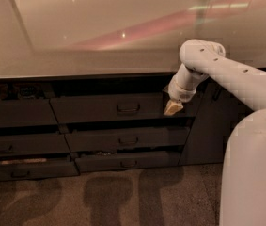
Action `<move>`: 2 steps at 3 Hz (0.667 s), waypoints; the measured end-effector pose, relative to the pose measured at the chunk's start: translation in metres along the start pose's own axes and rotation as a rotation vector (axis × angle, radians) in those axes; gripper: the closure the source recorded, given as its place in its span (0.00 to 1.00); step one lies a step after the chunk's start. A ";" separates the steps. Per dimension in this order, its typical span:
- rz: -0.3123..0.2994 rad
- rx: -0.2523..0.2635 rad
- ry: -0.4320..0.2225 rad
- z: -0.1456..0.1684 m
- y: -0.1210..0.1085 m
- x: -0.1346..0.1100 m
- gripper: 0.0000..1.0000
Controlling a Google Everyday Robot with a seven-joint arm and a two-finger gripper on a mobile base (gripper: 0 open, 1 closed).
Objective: Open top drawer
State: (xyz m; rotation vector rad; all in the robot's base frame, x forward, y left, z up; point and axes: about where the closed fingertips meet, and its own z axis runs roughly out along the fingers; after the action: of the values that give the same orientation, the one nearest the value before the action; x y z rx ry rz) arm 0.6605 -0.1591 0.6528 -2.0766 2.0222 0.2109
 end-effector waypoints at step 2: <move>0.000 0.000 0.000 0.000 0.000 0.000 1.00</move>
Offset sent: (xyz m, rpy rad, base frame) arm 0.0000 0.0000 0.0000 0.0000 0.0000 0.0000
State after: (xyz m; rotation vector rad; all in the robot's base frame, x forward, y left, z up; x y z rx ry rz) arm 0.6605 -0.1591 0.6527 -2.0767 2.0223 0.2110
